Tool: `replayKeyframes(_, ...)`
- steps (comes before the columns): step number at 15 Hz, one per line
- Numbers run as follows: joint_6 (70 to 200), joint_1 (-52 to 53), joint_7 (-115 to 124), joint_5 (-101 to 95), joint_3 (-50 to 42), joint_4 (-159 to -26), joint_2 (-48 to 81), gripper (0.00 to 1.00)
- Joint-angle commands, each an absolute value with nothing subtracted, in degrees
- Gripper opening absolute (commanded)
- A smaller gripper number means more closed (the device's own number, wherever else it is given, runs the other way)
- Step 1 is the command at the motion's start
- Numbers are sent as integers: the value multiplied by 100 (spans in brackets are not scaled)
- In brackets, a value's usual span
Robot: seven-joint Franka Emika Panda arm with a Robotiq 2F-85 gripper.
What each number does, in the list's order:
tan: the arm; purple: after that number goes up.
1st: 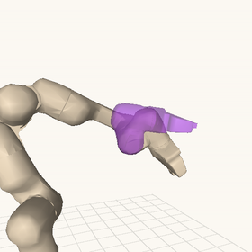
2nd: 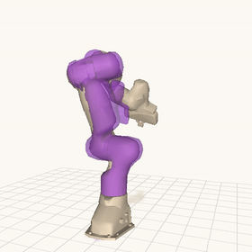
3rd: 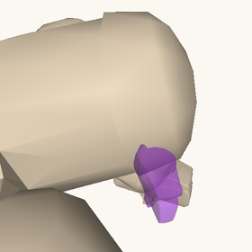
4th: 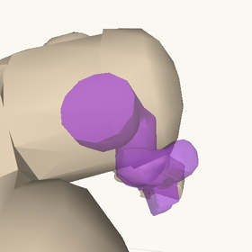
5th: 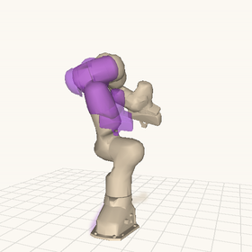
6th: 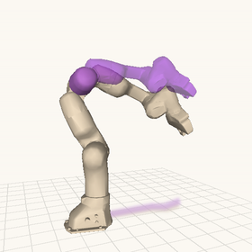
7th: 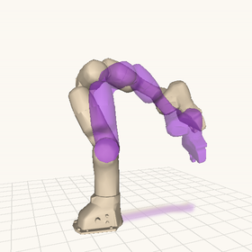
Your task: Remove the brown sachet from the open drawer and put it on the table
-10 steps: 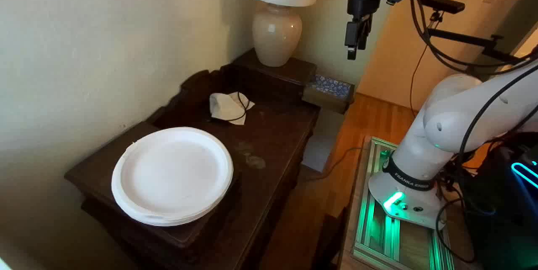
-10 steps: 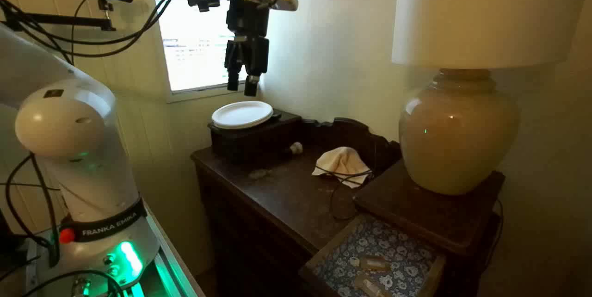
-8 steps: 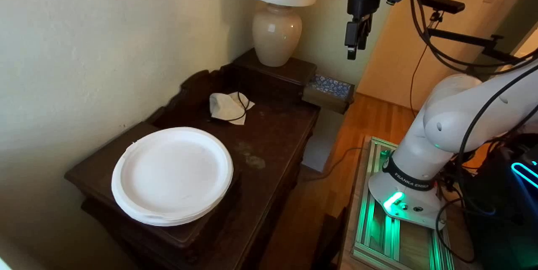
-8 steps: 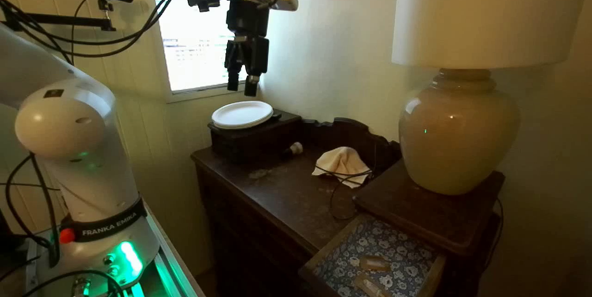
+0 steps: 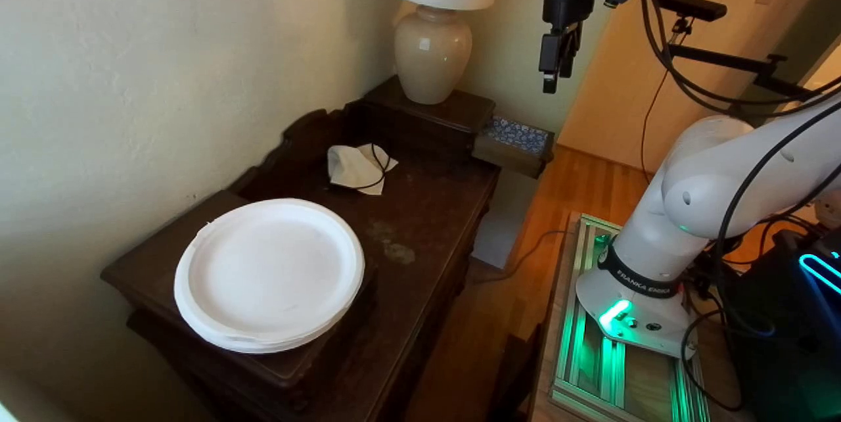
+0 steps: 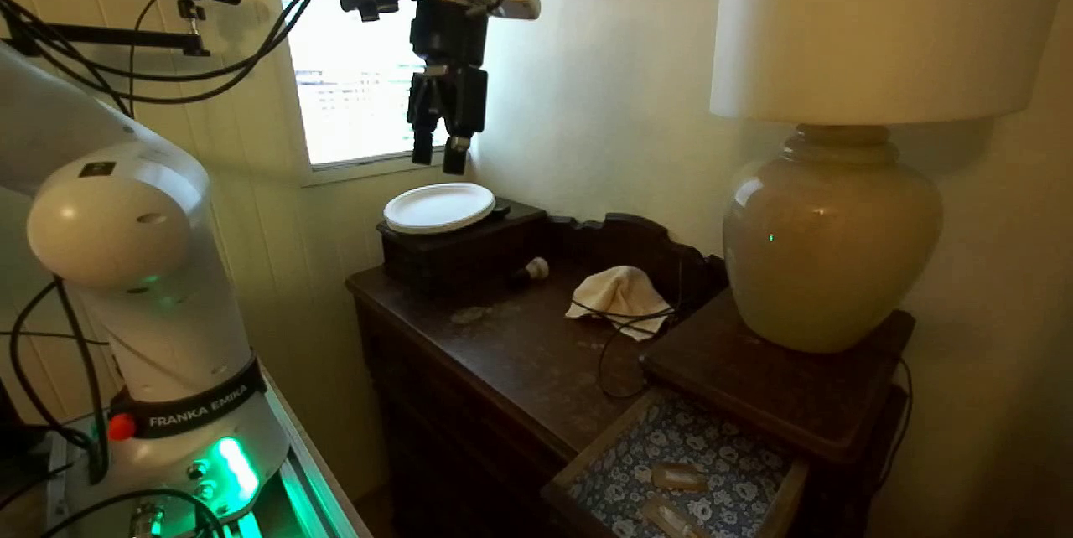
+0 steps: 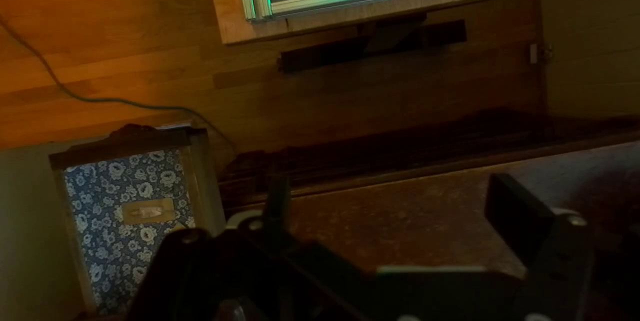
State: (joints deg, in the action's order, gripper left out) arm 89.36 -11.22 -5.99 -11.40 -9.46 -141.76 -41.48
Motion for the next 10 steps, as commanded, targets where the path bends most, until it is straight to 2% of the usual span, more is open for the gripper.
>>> replayKeyframes(1, 8918, -1048, -561, -1168, -999, -14166, -4153, 100)
replayKeyframes(5, 9012, -1052, -646, -1243, -1040, -14198, -4180, 100)
replayKeyframes(10, 9172, -1199, -1293, -1593, -1634, -14141, -4154, 100)
